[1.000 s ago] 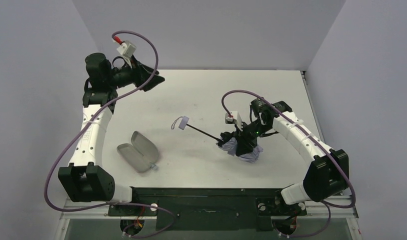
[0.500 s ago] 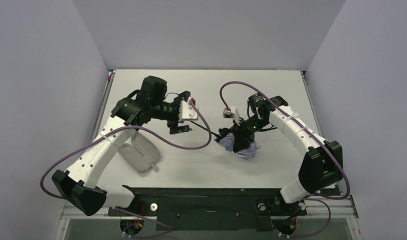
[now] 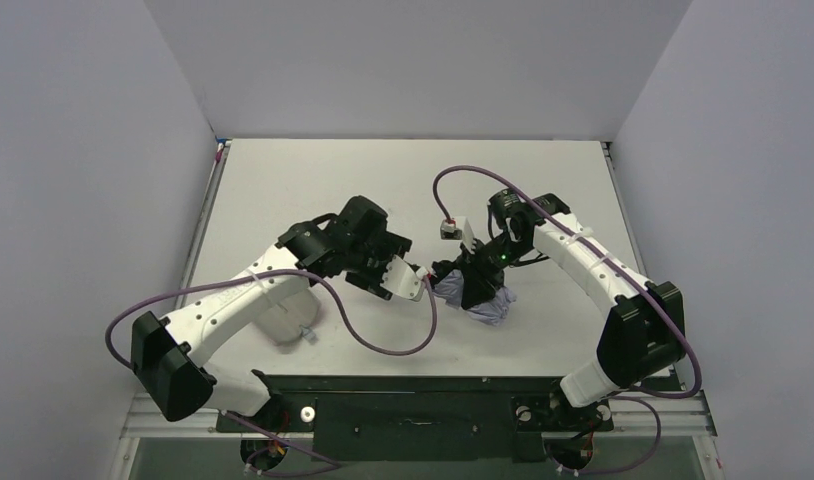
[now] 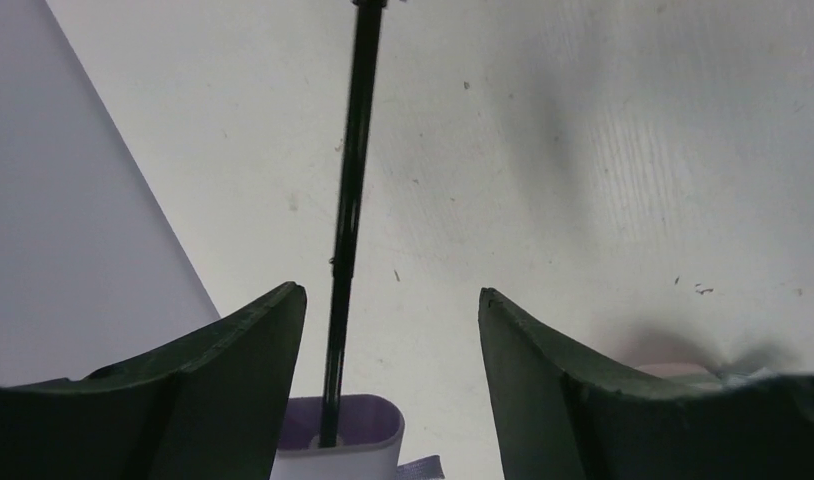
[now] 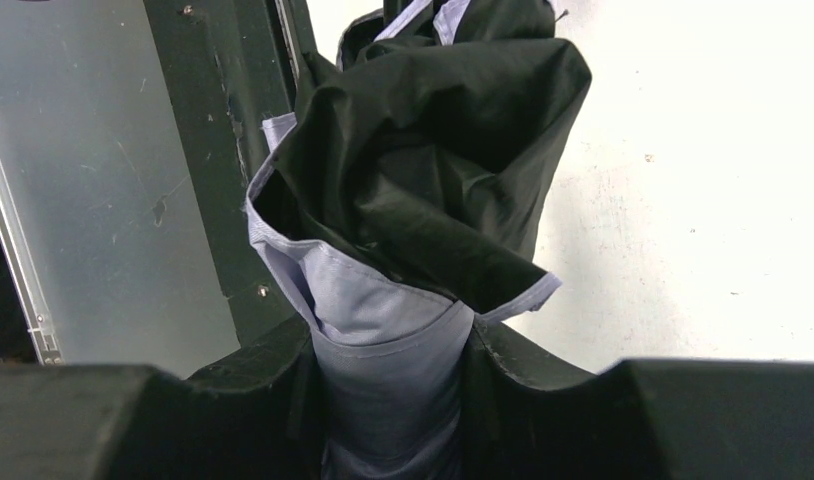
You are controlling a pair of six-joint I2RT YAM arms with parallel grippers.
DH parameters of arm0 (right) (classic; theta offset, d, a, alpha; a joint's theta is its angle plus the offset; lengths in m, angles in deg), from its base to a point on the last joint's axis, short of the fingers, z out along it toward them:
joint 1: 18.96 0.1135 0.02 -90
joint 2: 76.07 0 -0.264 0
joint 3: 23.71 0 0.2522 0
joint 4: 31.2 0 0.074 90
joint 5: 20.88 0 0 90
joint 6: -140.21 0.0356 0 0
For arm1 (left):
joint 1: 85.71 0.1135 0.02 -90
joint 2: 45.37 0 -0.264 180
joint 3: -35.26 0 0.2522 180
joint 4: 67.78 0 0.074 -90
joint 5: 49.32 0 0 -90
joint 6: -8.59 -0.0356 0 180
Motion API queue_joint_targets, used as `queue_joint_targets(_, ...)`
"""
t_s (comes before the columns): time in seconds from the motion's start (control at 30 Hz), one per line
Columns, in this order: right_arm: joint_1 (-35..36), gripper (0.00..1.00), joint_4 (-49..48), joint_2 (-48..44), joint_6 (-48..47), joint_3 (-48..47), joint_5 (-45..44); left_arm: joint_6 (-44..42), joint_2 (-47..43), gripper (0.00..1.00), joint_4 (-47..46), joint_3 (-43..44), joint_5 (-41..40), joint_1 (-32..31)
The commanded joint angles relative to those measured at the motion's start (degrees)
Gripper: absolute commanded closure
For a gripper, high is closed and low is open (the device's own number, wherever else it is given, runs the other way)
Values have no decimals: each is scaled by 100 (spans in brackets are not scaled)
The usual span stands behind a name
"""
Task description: Open the umbrella
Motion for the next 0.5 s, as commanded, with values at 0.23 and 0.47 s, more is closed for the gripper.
queue_joint_targets(0.23,43,100,68,-462,-12,-25,41,-488,61,53,-828,-728,-1810,94)
queue_joint_targets(0.47,155,100,527,-529,-454,131,-331,-776,-55,56,-1066,-982,-1966,624)
